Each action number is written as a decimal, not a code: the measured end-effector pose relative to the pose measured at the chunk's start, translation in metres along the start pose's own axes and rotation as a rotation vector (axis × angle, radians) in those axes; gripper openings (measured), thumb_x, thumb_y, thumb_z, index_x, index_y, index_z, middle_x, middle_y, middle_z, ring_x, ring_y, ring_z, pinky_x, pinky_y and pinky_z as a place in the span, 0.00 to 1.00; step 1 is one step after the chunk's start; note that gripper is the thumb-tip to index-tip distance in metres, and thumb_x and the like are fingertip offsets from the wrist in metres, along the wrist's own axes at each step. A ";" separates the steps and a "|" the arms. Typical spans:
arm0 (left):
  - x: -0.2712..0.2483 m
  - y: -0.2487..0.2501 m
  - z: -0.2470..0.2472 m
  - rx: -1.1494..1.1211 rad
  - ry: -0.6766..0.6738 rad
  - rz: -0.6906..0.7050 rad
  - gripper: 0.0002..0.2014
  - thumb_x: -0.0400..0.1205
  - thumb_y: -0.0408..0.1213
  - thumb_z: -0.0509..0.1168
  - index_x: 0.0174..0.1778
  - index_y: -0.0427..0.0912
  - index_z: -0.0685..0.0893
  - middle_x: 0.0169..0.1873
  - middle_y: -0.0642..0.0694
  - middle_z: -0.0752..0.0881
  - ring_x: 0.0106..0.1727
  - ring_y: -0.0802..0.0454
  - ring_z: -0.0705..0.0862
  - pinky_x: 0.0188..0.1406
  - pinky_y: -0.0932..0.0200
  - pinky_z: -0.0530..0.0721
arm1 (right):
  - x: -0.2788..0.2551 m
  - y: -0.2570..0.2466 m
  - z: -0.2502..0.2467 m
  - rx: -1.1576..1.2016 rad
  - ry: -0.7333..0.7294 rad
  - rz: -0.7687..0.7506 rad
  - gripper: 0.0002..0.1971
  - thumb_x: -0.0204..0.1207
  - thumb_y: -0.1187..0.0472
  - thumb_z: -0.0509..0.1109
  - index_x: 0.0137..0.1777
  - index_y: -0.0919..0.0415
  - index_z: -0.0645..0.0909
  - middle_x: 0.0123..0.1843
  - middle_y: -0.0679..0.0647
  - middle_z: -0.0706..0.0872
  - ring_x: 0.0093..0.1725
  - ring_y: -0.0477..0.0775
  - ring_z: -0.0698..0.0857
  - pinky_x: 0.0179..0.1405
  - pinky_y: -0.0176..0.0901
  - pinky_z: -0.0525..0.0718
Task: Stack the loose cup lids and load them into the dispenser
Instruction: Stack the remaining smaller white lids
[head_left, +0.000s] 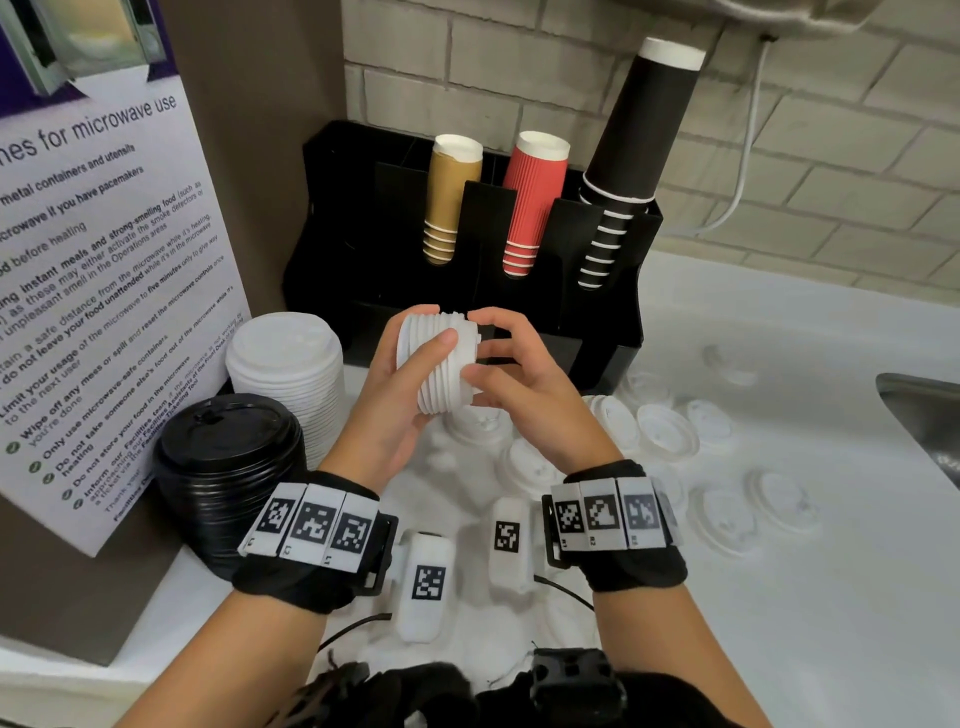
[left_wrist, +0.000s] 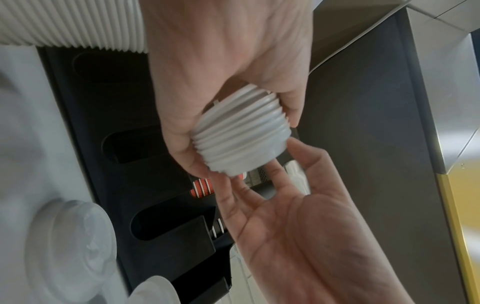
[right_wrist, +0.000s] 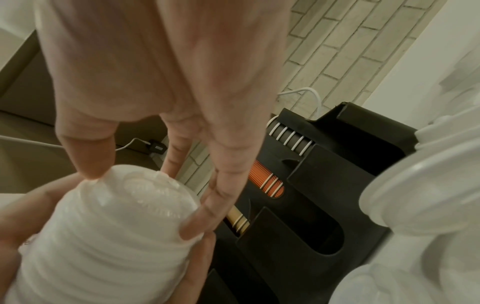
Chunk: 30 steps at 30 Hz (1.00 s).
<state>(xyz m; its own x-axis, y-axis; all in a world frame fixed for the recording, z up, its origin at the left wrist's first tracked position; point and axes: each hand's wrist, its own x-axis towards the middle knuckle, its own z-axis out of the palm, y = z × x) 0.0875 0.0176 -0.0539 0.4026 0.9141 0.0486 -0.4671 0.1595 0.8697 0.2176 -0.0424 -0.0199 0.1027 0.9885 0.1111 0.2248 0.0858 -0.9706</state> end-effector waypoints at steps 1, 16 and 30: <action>0.000 -0.001 0.001 0.004 -0.001 -0.002 0.21 0.75 0.45 0.73 0.64 0.56 0.79 0.59 0.47 0.84 0.59 0.49 0.86 0.43 0.55 0.88 | 0.000 0.000 -0.002 -0.001 -0.006 -0.004 0.21 0.80 0.65 0.69 0.70 0.48 0.73 0.57 0.54 0.81 0.54 0.57 0.86 0.57 0.52 0.87; 0.002 0.000 -0.002 0.022 0.078 0.040 0.24 0.71 0.46 0.76 0.63 0.56 0.78 0.53 0.55 0.85 0.51 0.60 0.87 0.41 0.59 0.87 | 0.058 0.026 0.008 -1.007 -0.392 0.415 0.36 0.71 0.53 0.78 0.78 0.54 0.69 0.68 0.56 0.81 0.65 0.57 0.81 0.64 0.53 0.82; 0.001 0.003 -0.006 -0.015 0.079 0.033 0.23 0.71 0.44 0.72 0.63 0.54 0.77 0.53 0.53 0.85 0.50 0.60 0.88 0.38 0.59 0.87 | 0.063 0.022 -0.006 -0.833 -0.241 0.367 0.28 0.76 0.49 0.69 0.75 0.49 0.68 0.68 0.59 0.74 0.61 0.60 0.80 0.52 0.47 0.84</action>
<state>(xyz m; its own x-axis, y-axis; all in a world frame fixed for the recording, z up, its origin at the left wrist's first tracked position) 0.0816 0.0216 -0.0541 0.3235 0.9455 0.0372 -0.4910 0.1341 0.8608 0.2344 0.0209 -0.0328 0.1222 0.9433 -0.3086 0.8484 -0.2606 -0.4607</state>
